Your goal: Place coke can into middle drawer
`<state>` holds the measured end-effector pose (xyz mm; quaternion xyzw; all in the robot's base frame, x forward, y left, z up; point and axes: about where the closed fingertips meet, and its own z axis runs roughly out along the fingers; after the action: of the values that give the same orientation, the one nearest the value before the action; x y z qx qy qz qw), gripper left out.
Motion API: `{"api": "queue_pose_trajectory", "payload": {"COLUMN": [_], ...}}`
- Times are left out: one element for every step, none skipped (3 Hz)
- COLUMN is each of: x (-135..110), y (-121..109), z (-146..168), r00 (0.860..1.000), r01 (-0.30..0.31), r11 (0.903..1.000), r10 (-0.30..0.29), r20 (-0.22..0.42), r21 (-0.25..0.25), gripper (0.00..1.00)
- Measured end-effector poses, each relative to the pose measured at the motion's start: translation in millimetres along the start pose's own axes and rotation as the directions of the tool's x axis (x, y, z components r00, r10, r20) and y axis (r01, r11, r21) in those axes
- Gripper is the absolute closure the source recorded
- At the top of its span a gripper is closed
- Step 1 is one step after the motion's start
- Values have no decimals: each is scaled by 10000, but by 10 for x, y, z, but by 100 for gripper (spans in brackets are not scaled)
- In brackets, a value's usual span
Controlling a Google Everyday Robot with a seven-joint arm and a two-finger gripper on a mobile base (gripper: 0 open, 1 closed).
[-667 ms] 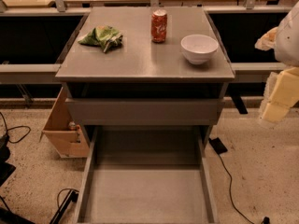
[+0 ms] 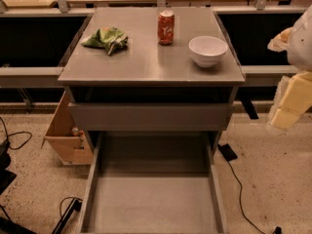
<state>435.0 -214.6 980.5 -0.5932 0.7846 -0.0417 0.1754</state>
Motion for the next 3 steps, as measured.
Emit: {"api": "queue_pose_trajectory", "payload": {"x": [-107, -185, -402], "y": [-163, -404, -649], "z": [21, 325, 393], "r00": [9967, 9534, 8776], "r01": [-400, -1490, -2135], "r11": [9941, 9789, 9605], "r10": [326, 1048, 1083], "r20": [744, 2828, 4671], "r21": [1007, 1396, 1786], "gripper": [0, 0, 0]}}
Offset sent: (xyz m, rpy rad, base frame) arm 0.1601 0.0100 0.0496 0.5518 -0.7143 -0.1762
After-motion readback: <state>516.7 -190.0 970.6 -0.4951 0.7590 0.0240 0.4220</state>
